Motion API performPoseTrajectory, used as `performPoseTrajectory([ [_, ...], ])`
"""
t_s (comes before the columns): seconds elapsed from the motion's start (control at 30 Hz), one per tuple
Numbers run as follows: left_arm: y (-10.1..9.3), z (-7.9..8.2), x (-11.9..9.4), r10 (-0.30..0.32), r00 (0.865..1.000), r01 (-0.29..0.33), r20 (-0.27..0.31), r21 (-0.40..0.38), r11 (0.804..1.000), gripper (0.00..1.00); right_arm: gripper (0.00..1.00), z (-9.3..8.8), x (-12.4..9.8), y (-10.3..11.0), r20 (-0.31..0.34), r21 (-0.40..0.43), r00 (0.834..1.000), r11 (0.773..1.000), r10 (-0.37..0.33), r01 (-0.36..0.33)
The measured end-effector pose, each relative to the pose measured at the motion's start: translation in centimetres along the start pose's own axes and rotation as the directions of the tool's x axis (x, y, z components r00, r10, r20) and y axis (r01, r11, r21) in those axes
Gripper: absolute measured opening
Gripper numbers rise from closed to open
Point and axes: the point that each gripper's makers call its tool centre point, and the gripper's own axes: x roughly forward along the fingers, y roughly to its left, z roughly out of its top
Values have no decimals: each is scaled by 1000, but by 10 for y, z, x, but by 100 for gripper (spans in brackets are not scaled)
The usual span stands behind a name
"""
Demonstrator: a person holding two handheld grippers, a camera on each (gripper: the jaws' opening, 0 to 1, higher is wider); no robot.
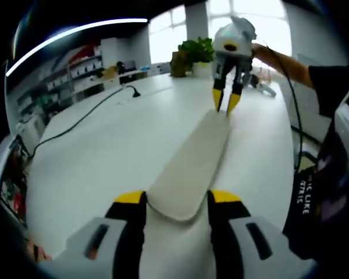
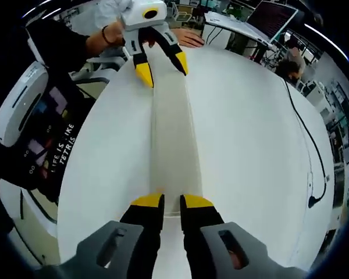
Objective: Arrange the utensils inside the cutlery case until each visible utensil rests in its matching compartment.
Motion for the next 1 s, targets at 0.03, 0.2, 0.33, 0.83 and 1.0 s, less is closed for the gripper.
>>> performPoseTrajectory([
  [0.03,0,0,1,-1,1000,1,1,0,1000,45,10,-1,0,0,-15,7,1000,1000,-3,3],
  [0.2,1,2,2,4,1000,-4,4,-1,1000,45,6,-1,2,5,-82,27,997,1000,7,-5],
  [0.33,1,2,2,-1,1000,1,5,0,1000,45,7,-3,2,5,-127,57,992,998,13,-5],
  [0.83,0,3,4,-10,1000,10,16,3,1000,46,7,-5,5,5,-311,65,950,998,37,-18],
  [1.0,0,3,4,-14,1000,14,19,2,1000,46,7,-6,5,3,-353,75,934,997,53,-29],
])
